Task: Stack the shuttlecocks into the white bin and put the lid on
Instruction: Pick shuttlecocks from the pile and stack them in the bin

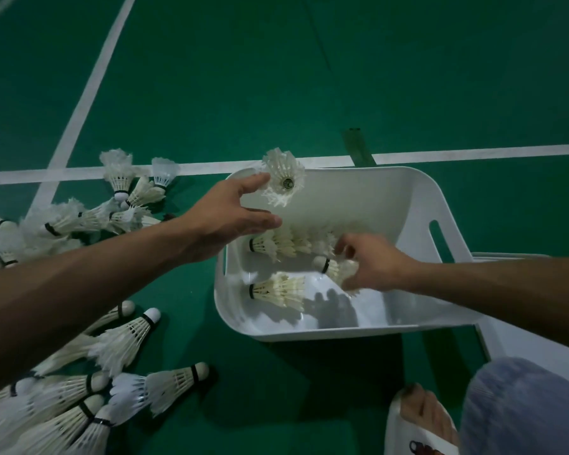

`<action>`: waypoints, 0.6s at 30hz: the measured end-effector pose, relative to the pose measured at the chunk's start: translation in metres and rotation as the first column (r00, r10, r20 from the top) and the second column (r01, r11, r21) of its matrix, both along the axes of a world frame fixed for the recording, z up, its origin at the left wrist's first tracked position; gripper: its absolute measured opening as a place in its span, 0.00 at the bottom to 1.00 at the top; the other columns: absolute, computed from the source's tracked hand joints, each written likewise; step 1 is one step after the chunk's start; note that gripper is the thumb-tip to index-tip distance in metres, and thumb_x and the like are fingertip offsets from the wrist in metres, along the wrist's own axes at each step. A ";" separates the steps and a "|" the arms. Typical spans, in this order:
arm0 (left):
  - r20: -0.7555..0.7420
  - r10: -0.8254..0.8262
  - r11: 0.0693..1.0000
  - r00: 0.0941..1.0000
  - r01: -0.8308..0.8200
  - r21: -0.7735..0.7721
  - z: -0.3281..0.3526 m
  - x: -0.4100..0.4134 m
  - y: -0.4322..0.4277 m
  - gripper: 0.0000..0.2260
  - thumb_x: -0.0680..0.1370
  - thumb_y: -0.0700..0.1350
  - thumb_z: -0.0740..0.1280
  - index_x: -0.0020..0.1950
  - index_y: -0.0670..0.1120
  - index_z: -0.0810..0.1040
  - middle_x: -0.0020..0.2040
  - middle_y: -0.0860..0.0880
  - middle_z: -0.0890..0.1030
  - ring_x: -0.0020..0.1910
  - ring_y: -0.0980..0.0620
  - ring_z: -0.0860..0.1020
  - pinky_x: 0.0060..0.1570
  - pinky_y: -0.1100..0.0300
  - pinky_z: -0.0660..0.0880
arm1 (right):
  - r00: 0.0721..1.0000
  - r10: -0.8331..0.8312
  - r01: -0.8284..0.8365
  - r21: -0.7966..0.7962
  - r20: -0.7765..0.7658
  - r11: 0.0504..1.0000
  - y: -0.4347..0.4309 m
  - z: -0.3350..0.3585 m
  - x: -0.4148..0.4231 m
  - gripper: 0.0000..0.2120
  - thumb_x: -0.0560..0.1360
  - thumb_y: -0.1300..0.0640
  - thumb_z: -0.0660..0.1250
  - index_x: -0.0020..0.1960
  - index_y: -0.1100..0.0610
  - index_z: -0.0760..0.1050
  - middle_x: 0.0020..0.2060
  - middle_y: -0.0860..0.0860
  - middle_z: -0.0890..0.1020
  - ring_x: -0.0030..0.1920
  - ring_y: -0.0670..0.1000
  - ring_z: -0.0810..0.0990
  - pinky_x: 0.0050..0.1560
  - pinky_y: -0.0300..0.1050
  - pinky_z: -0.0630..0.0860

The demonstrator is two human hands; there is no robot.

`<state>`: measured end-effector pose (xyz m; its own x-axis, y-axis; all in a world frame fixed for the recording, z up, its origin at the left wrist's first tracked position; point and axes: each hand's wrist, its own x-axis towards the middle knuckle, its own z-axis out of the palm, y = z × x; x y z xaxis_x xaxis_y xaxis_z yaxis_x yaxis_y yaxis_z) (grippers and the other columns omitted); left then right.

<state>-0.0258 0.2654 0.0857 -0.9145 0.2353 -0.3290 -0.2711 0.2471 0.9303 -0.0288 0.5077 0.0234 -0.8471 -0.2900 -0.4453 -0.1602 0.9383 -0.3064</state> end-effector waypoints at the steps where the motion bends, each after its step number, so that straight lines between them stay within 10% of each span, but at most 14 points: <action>1: 0.002 -0.004 1.000 1.000 0.004 -0.004 0.000 0.000 -0.001 0.35 0.73 0.33 0.70 0.77 0.46 0.60 0.77 0.53 0.58 0.53 0.57 0.80 0.46 0.72 0.76 | 0.999 0.040 -0.041 0.068 0.009 0.997 0.000 -0.006 0.002 0.27 0.65 0.55 0.78 0.61 0.56 0.74 0.55 0.53 0.79 0.50 0.51 0.75 0.46 0.38 0.69; 18: 0.046 -0.018 1.000 0.999 0.017 0.023 -0.003 -0.006 0.004 0.35 0.72 0.32 0.70 0.76 0.46 0.60 0.77 0.51 0.57 0.57 0.51 0.79 0.50 0.68 0.77 | 0.998 -0.047 0.049 -0.091 0.031 0.995 -0.008 -0.038 0.009 0.35 0.62 0.48 0.81 0.64 0.56 0.72 0.59 0.53 0.77 0.56 0.52 0.75 0.52 0.42 0.72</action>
<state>-0.0317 0.2692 0.0830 -0.8944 0.2587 -0.3649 -0.3096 0.2310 0.9224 -0.0194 0.4999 -0.0145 -0.8484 -0.2902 -0.4428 -0.1058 0.9124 -0.3954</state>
